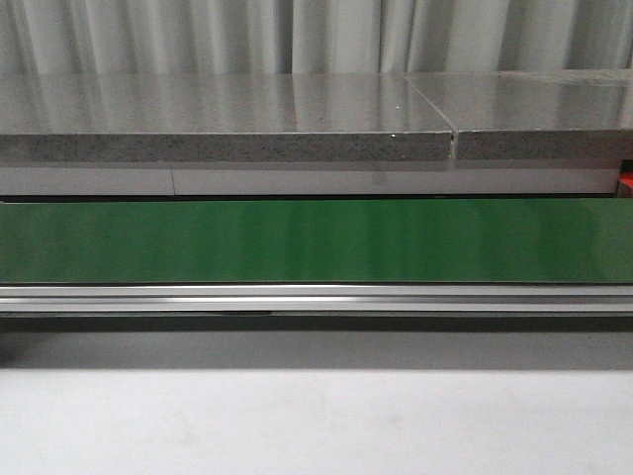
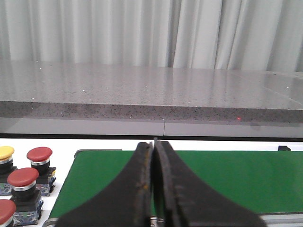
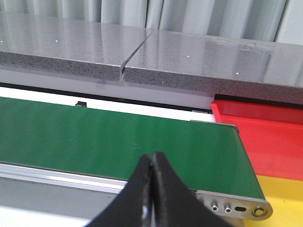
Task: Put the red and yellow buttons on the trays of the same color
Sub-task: 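Move the left gripper over the cluster of push-buttons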
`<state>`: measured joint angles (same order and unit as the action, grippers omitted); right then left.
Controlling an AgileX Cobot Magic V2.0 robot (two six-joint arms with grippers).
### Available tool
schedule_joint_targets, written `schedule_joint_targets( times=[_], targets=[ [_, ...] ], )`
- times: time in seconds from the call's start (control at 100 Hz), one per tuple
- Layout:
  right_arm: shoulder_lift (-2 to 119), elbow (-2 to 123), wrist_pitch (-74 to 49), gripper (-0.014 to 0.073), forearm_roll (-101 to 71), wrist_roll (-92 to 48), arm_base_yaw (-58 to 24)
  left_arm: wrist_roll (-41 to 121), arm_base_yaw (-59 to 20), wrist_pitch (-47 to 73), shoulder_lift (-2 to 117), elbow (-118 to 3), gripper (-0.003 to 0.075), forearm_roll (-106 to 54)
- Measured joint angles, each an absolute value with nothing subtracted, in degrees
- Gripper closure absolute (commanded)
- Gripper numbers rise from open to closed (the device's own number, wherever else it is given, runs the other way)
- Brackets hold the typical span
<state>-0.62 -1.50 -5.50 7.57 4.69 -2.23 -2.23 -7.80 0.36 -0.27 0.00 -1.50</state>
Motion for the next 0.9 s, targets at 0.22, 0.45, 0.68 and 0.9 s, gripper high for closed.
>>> schedule_joint_targets(
  times=[0.22,0.45,0.68,0.9],
  targets=[
    [-0.6,-1.5,-5.5,0.0662,7.6,4.7,-2.2,-2.2,-7.8,0.4,-0.3,0.0,0.0739,-1.5],
    [-0.6,-1.5,-5.5,0.0662,7.6,4.7,-2.2,-2.2,-7.8,0.0,-0.3,0.0,0.0739,-1.5],
    [-0.6,-1.5,-5.5,0.0662,7.6,4.7,-2.2,-2.2,-7.8,3.3,-0.3,-2.4,0.0739,-2.8],
    [-0.6,-1.5,-5.5,0.0662,7.6,4.7,-2.2,-2.2,-7.8,15.0,6.4,-16.2,0.0739,-2.9]
  ],
)
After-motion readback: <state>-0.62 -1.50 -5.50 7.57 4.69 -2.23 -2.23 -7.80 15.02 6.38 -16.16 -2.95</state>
